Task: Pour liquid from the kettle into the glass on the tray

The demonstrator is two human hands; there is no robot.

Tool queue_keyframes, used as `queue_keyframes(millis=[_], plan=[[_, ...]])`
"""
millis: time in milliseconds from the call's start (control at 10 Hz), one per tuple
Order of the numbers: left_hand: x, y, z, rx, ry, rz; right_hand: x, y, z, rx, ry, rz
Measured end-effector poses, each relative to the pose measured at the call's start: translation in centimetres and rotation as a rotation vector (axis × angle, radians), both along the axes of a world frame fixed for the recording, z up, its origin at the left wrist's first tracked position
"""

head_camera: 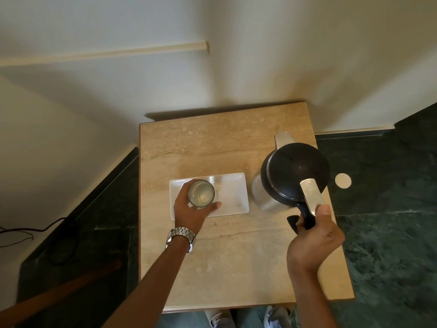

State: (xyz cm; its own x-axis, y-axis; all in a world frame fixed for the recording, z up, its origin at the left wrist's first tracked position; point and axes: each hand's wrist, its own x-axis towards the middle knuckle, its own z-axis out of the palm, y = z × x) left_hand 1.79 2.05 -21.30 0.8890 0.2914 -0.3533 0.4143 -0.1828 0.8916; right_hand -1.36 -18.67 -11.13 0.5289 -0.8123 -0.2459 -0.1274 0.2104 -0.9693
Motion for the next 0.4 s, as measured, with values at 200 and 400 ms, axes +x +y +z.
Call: queue_keyframes(millis=[200, 400], plan=[[0.0, 1.2, 0.0, 0.031, -0.022, -0.013, -1.2, 2.3, -1.4, -0.061, -0.040, 0.096], [-1.7, 2.5, 1.8, 0.122, 0.095, -0.262, -2.8, 2.2, -0.9, -0.257, -0.039, 0.225]])
